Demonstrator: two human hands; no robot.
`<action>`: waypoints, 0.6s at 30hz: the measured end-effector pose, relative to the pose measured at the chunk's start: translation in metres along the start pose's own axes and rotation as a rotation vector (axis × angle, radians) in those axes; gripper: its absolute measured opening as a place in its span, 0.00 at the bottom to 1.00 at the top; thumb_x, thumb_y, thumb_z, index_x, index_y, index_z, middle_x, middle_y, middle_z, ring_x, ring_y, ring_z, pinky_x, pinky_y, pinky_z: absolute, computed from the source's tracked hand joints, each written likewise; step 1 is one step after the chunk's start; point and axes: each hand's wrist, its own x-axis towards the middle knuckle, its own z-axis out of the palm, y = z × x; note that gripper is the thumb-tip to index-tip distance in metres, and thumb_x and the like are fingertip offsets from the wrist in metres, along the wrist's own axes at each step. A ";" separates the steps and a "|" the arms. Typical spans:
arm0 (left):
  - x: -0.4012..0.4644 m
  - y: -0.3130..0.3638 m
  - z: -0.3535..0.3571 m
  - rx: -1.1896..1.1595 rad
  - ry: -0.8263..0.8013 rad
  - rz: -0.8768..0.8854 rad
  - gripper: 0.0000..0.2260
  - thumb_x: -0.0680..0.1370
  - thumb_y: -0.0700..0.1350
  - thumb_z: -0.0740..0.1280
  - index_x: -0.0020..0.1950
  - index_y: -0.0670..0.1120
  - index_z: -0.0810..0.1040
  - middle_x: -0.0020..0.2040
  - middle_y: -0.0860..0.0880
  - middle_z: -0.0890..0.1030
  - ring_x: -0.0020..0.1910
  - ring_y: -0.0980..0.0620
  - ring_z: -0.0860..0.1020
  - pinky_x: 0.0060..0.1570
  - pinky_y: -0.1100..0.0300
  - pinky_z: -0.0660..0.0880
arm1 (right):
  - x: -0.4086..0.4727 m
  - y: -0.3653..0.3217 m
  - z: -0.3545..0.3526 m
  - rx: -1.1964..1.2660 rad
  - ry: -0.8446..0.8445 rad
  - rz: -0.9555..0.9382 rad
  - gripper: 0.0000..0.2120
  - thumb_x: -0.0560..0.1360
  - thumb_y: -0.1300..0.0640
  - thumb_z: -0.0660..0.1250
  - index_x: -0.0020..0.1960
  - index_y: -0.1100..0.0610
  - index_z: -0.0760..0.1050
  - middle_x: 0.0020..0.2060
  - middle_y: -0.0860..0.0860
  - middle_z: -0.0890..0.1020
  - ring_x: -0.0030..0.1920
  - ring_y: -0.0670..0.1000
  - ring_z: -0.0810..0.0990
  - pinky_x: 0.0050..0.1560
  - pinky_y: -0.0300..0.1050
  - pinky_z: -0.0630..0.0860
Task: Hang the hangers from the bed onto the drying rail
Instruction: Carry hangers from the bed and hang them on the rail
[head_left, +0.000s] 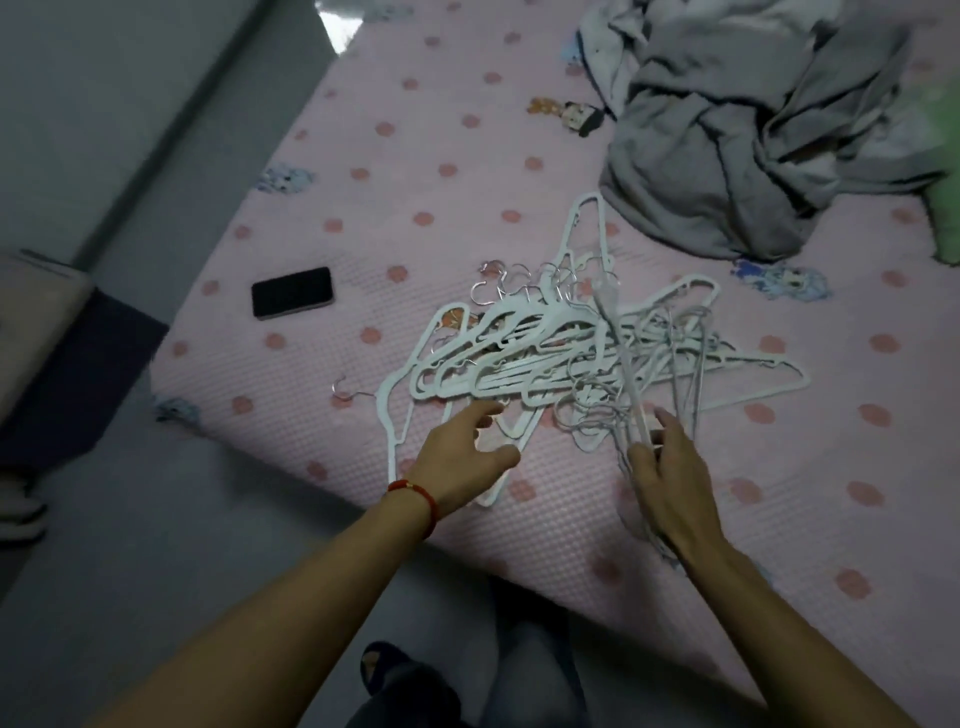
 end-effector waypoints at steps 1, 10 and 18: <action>-0.007 -0.001 -0.010 -0.120 0.014 -0.050 0.26 0.73 0.52 0.73 0.69 0.54 0.72 0.65 0.51 0.76 0.62 0.52 0.75 0.63 0.55 0.73 | -0.002 -0.025 0.003 0.014 -0.060 -0.056 0.29 0.78 0.46 0.58 0.77 0.55 0.61 0.63 0.54 0.76 0.58 0.55 0.76 0.55 0.48 0.71; -0.115 -0.068 -0.109 -1.235 0.309 -0.182 0.53 0.62 0.58 0.81 0.78 0.50 0.55 0.70 0.43 0.72 0.63 0.45 0.76 0.59 0.46 0.77 | -0.087 -0.232 0.107 -0.010 -0.729 -0.505 0.27 0.79 0.47 0.62 0.75 0.49 0.56 0.59 0.49 0.78 0.54 0.46 0.80 0.57 0.46 0.76; -0.304 -0.190 -0.164 -1.545 1.037 -0.184 0.49 0.63 0.50 0.82 0.74 0.34 0.60 0.44 0.42 0.83 0.49 0.41 0.82 0.49 0.46 0.80 | -0.254 -0.343 0.206 -0.178 -1.289 -0.862 0.21 0.81 0.44 0.61 0.72 0.45 0.62 0.64 0.45 0.77 0.59 0.42 0.78 0.59 0.38 0.71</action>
